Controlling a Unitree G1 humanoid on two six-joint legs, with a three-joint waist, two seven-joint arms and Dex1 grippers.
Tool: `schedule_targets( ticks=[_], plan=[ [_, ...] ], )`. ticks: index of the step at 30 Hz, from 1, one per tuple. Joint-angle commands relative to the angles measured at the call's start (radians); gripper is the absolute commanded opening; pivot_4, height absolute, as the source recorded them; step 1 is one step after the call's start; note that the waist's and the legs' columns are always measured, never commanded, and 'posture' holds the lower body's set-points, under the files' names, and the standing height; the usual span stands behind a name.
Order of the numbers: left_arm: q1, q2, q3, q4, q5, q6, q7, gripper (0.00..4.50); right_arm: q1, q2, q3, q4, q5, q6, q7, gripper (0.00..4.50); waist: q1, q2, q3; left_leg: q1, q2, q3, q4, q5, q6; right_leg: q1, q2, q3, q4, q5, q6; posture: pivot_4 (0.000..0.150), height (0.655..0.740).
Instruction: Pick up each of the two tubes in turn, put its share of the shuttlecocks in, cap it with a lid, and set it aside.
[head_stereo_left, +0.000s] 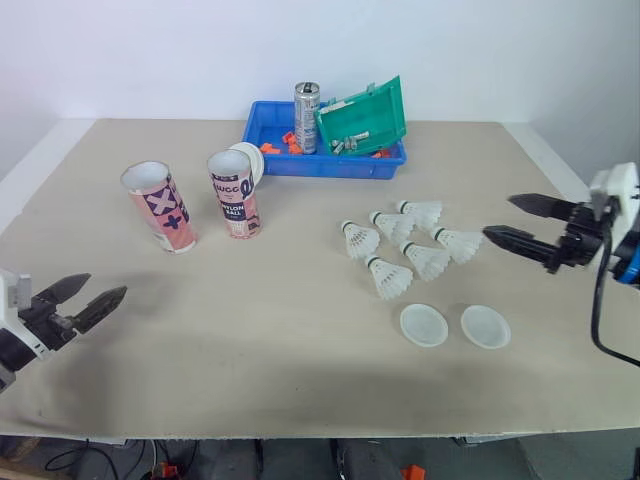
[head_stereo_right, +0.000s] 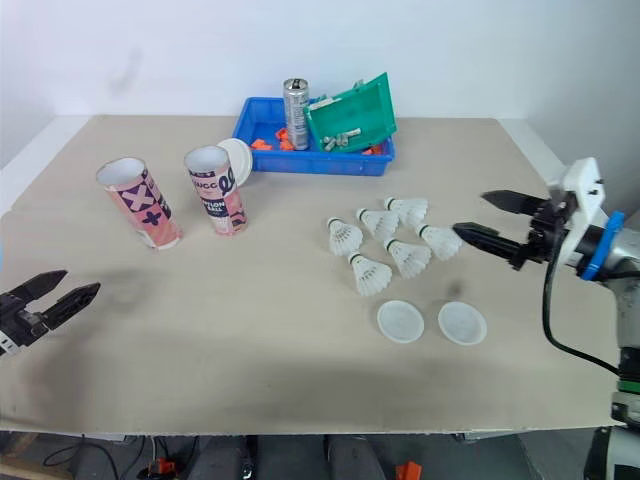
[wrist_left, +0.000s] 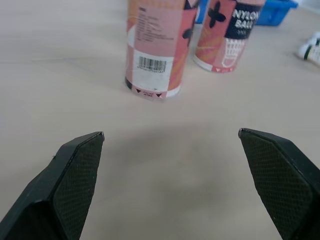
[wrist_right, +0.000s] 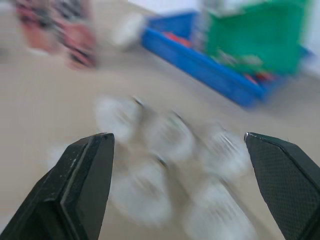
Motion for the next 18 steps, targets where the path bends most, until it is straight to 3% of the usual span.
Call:
schedule_targets(
  ticks=[1, 8, 18],
  plan=[
    [-0.066, -0.007, -0.034, 0.055, 0.050, -0.123, -0.030, 4.50, -0.062, 0.111, 0.094, -0.252, 0.087, 0.070, -0.068, 4.45, 0.000, 0.000, 0.000, 0.000, 0.000, 0.000, 0.000, 0.000, 0.000, 0.000, 0.000, 0.000, 0.000, 0.000, 0.000, 0.150, 0.7038],
    [-0.245, -0.066, -0.131, 0.224, 0.110, -0.239, -0.029, 4.50, -0.096, 0.316, 0.285, -0.397, -0.009, 0.080, -0.251, 4.45, 0.008, -0.001, -0.001, -0.002, 0.000, -0.001, 0.000, 0.000, 0.000, 0.000, 0.000, 0.000, 0.000, 0.000, 0.001, 0.150, 0.7038],
    [-0.521, -0.117, -0.223, 0.605, 0.204, -0.390, -0.019, 4.50, -0.095, 0.420, 0.376, -0.479, -0.069, 0.123, -0.388, 4.45, 0.009, -0.003, -0.002, -0.004, 0.000, -0.003, 0.000, 0.001, 0.000, -0.001, 0.003, 0.000, 0.001, 0.001, 0.005, 0.150, 0.7038]
  ],
)
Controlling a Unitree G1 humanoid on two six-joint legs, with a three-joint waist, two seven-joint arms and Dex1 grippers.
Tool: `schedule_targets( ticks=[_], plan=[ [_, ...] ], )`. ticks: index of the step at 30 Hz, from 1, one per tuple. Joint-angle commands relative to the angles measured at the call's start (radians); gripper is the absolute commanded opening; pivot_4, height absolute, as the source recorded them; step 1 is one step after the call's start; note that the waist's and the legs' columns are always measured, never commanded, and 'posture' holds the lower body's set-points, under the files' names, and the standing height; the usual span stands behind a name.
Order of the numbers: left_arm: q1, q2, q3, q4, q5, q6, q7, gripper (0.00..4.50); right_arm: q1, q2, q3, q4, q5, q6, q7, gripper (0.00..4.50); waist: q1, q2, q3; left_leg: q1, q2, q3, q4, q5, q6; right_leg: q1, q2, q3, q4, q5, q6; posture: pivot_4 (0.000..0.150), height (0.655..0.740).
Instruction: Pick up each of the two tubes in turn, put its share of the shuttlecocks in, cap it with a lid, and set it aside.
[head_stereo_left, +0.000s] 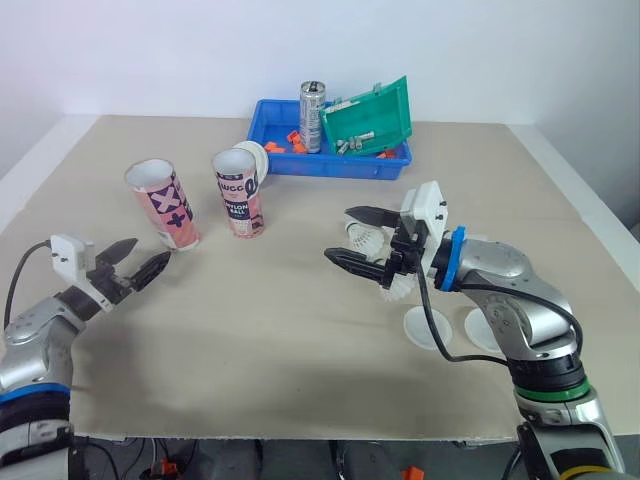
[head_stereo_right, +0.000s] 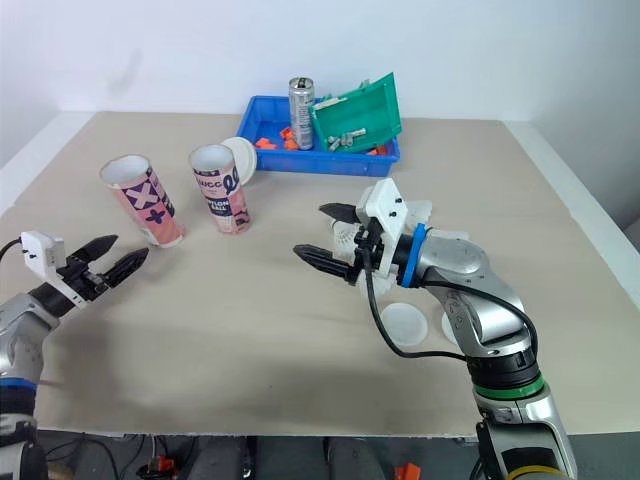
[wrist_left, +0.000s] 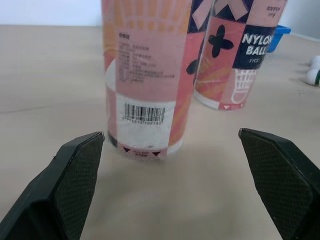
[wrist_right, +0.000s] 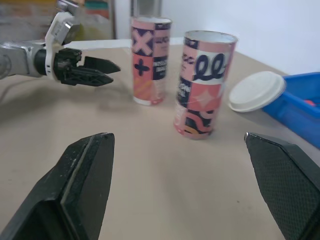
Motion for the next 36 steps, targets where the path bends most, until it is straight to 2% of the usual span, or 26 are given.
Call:
schedule_targets(
  ticks=[1, 6, 14, 20, 30, 31, 34, 36],
  plan=[
    [-0.113, -0.011, -0.035, 0.132, 0.059, -0.087, 0.011, 4.50, -0.021, 0.022, 0.008, -0.070, -0.001, 0.022, -0.042, 4.45, 0.000, 0.000, 0.000, 0.000, 0.000, 0.000, 0.000, 0.000, 0.000, 0.000, 0.000, 0.000, 0.000, 0.000, 0.000, 0.150, 0.7038],
    [-0.276, -0.008, -0.060, 0.363, 0.127, -0.190, 0.049, 4.50, 0.000, 0.059, 0.020, -0.178, 0.061, 0.105, -0.069, 4.45, 0.001, -0.001, 0.000, -0.001, 0.000, -0.002, 0.000, 0.001, 0.001, 0.000, 0.001, 0.000, 0.000, 0.001, 0.001, 0.150, 0.7038],
    [-0.400, -0.012, -0.104, 0.547, 0.200, -0.257, 0.044, 4.50, 0.035, 0.052, -0.006, -0.240, 0.106, 0.151, -0.098, 4.45, -0.001, -0.002, -0.001, -0.002, 0.000, -0.003, -0.001, 0.001, 0.001, 0.000, 0.002, -0.001, 0.000, 0.000, 0.001, 0.150, 0.7038],
    [-0.490, -0.037, -0.137, 0.634, 0.257, -0.271, 0.089, 4.50, 0.053, 0.045, -0.023, -0.288, 0.135, 0.179, -0.129, 4.45, 0.001, -0.002, -0.001, -0.003, 0.000, -0.005, 0.000, 0.001, 0.000, 0.000, 0.002, -0.002, 0.000, 0.001, 0.001, 0.150, 0.7038],
    [-0.513, -0.051, -0.143, 0.673, 0.295, -0.286, 0.123, 4.50, 0.077, 0.031, -0.045, -0.332, 0.152, 0.200, -0.181, 4.45, -0.001, -0.003, -0.001, -0.003, 0.000, -0.005, -0.001, 0.001, 0.000, 0.000, 0.002, -0.003, 0.000, 0.000, 0.001, 0.150, 0.7038],
    [-0.514, -0.052, -0.142, 0.674, 0.296, -0.287, 0.126, 4.00, 0.078, 0.030, -0.046, -0.334, 0.153, 0.200, -0.183, 4.50, -0.001, -0.003, -0.001, -0.003, 0.000, -0.005, -0.001, 0.001, 0.001, 0.000, 0.002, -0.003, 0.000, 0.000, 0.001, 0.150, 0.7038],
    [-0.515, -0.053, -0.142, 0.674, 0.299, -0.287, 0.128, 3.10, 0.080, 0.023, -0.049, -0.334, 0.156, 0.198, -0.185, 4.50, 0.000, -0.003, -0.001, -0.003, 0.000, -0.005, -0.001, 0.001, 0.000, 0.000, 0.002, -0.003, 0.000, 0.000, 0.001, 0.150, 0.7038],
    [-0.514, -0.052, -0.140, 0.671, 0.297, -0.290, 0.126, 3.10, 0.079, 0.018, -0.051, -0.332, 0.158, 0.196, -0.184, 4.50, 0.000, -0.003, -0.001, -0.003, 0.000, -0.005, -0.001, 0.001, 0.000, 0.000, 0.002, -0.003, 0.000, 0.000, 0.001, 0.150, 0.7038]
  ],
)
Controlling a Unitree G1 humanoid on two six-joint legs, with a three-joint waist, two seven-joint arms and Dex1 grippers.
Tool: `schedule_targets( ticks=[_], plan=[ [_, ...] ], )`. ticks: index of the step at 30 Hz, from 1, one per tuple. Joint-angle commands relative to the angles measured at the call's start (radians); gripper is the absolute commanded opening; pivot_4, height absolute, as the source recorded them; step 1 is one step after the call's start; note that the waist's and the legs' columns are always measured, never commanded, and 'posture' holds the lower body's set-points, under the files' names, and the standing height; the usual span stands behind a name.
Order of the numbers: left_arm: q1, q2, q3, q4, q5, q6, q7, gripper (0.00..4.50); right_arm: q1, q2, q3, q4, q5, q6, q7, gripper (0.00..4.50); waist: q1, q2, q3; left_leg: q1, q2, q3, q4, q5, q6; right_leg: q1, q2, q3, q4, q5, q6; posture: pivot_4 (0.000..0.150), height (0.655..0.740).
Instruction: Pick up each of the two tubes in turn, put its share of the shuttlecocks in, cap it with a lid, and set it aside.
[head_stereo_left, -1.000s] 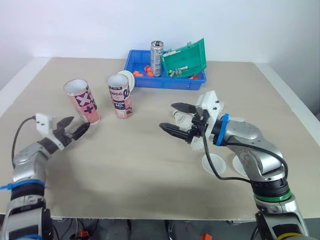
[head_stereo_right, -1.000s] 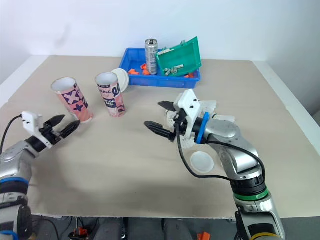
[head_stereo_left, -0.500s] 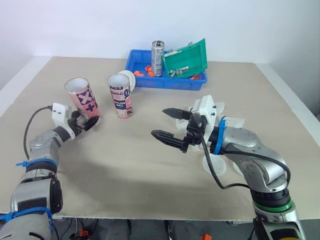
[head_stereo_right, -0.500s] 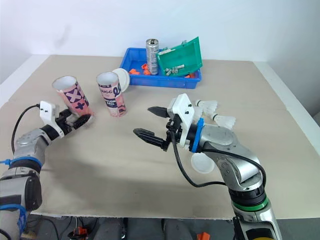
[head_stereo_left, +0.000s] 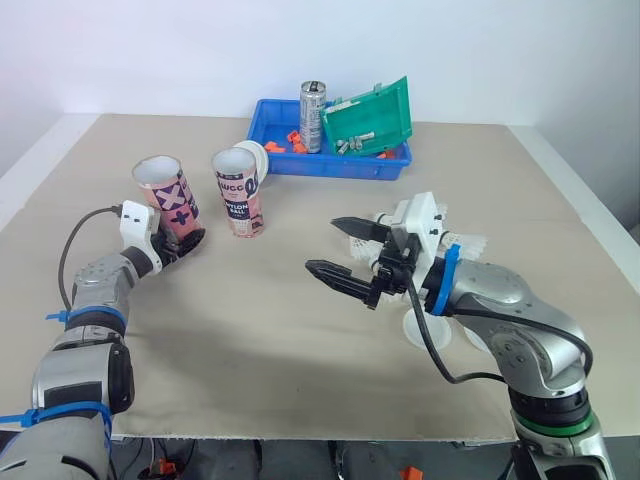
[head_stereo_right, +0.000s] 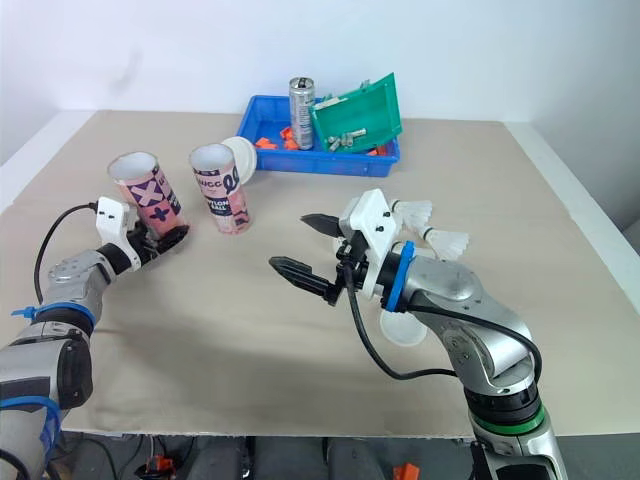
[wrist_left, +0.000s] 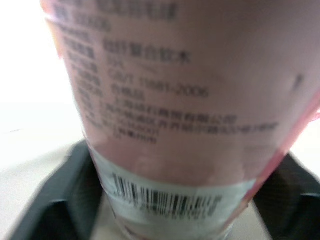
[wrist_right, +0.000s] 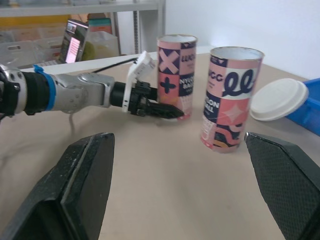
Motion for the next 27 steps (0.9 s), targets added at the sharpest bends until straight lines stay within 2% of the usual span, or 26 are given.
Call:
schedule_targets(
  ticks=[1, 8, 12, 15, 17, 21, 25, 27],
  plan=[
    [-0.023, 0.004, 0.010, -0.006, 0.002, -0.024, -0.001, 3.10, -0.010, -0.011, -0.027, -0.042, 0.017, -0.009, -0.002, 4.50, 0.000, 0.000, 0.000, 0.000, 0.000, 0.000, 0.000, 0.000, 0.000, 0.000, 0.000, 0.000, 0.000, 0.000, 0.000, 0.150, 0.7038],
    [0.011, 0.033, 0.019, -0.047, -0.013, -0.047, -0.033, 3.10, 0.009, -0.052, -0.051, -0.019, 0.009, -0.024, 0.018, 4.50, 0.000, 0.000, 0.000, 0.000, 0.000, 0.000, 0.000, 0.000, 0.000, 0.000, 0.000, 0.000, 0.000, 0.000, 0.000, 0.150, 0.7038],
    [0.039, 0.067, 0.005, -0.125, -0.029, 0.019, -0.144, 3.10, 0.079, -0.132, -0.144, -0.028, 0.053, -0.005, 0.060, 4.50, 0.000, 0.000, 0.000, -0.001, 0.000, 0.000, 0.000, 0.000, 0.000, 0.000, 0.000, 0.000, 0.000, -0.001, 0.000, 0.150, 0.7038],
    [0.098, 0.103, -0.029, -0.289, -0.059, 0.151, -0.314, 3.10, 0.148, -0.204, -0.234, -0.058, 0.141, 0.044, 0.102, 4.50, 0.000, 0.000, 0.000, -0.001, 0.000, 0.000, -0.001, 0.000, 0.000, -0.001, 0.000, 0.000, 0.000, -0.001, 0.000, 0.150, 0.7038],
    [0.185, 0.159, -0.080, -0.495, -0.083, 0.276, -0.447, 3.10, 0.233, -0.255, -0.296, -0.088, 0.202, 0.076, 0.140, 4.50, -0.001, 0.000, 0.000, -0.001, 0.000, 0.000, -0.001, 0.000, 0.000, -0.001, 0.000, 0.000, 0.000, -0.002, -0.001, 0.150, 0.7038],
    [0.321, 0.291, -0.153, -0.817, -0.106, 0.436, -0.606, 3.10, 0.381, -0.275, -0.349, -0.145, 0.217, 0.086, 0.106, 4.50, -0.002, 0.000, 0.000, 0.000, 0.001, -0.001, -0.002, 0.000, 0.000, 0.000, -0.001, 0.000, 0.000, -0.003, -0.003, 0.150, 0.7038],
    [0.361, 0.384, -0.209, -0.924, -0.068, 0.481, -0.658, 3.10, 0.454, -0.220, -0.355, -0.207, 0.249, 0.099, -0.001, 4.50, -0.002, 0.000, 0.000, 0.001, 0.001, -0.001, -0.002, 0.000, 0.000, 0.000, -0.001, -0.001, 0.000, -0.004, -0.007, 0.150, 0.7038],
    [0.370, 0.426, -0.243, -0.952, -0.038, 0.465, -0.687, 3.10, 0.505, -0.187, -0.322, -0.259, 0.188, 0.067, -0.058, 4.50, -0.002, 0.000, 0.000, 0.002, 0.001, 0.000, -0.001, 0.001, 0.001, 0.000, -0.001, -0.001, 0.000, -0.003, -0.008, 0.150, 0.7038]
  ],
)
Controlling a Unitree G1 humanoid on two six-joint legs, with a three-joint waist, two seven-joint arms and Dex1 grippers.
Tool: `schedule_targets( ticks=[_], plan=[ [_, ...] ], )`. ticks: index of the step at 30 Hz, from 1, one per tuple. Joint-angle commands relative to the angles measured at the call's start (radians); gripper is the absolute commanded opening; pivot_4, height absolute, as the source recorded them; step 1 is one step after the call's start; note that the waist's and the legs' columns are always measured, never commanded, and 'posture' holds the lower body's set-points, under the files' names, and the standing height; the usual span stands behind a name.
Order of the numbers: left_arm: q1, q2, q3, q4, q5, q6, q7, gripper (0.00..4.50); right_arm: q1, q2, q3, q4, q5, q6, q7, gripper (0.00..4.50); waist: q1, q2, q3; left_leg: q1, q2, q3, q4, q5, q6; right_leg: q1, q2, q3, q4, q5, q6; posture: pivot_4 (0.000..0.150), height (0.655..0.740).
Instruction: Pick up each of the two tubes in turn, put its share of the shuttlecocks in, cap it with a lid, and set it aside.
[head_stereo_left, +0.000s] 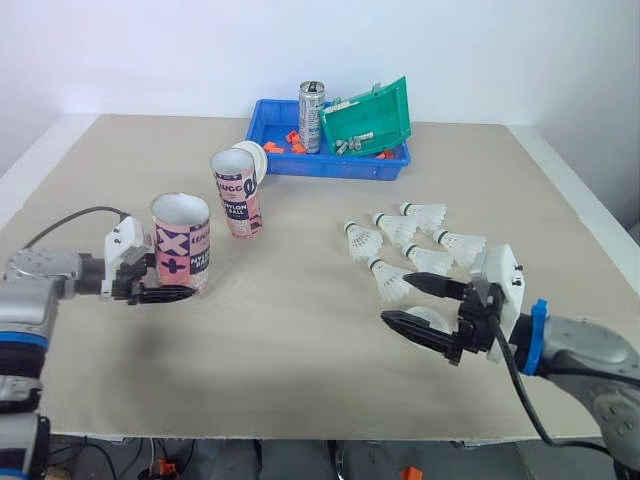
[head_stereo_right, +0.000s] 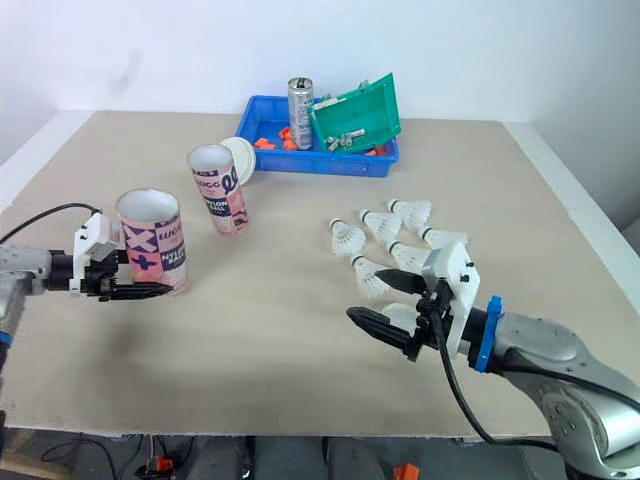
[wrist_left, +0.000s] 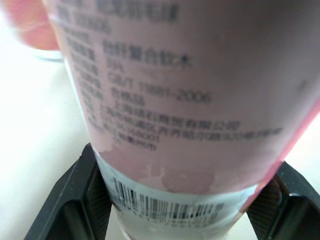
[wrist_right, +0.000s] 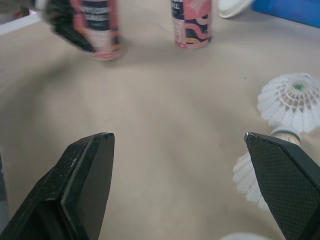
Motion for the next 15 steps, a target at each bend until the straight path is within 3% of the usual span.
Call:
schedule_targets(
  ticks=[1, 6, 15],
  plan=[
    [0.007, 0.068, -0.043, -0.068, 0.039, -0.016, -0.051, 3.10, 0.062, 0.041, 0.019, -0.109, -0.058, -0.042, -0.099, 4.50, 0.000, 0.000, 0.000, 0.001, 0.000, 0.001, 0.000, 0.000, 0.000, 0.000, -0.001, 0.000, 0.000, 0.000, -0.001, 0.150, 0.7038],
    [-0.014, 0.103, -0.102, -0.118, 0.060, -0.018, -0.109, 3.10, 0.083, 0.105, 0.109, -0.121, -0.135, -0.025, -0.238, 4.50, 0.000, 0.000, 0.000, 0.001, 0.000, 0.002, 0.002, 0.000, 0.000, 0.000, -0.002, 0.000, 0.000, 0.001, -0.001, 0.150, 0.7038],
    [-0.070, 0.097, -0.202, -0.116, 0.093, -0.073, -0.140, 3.10, -0.047, 0.199, 0.264, 0.057, -0.312, -0.048, -0.354, 4.50, 0.000, 0.000, 0.000, -0.001, 0.000, 0.002, 0.001, 0.000, 0.000, -0.001, -0.001, 0.000, 0.000, -0.001, -0.001, 0.150, 0.7038]
  ],
)
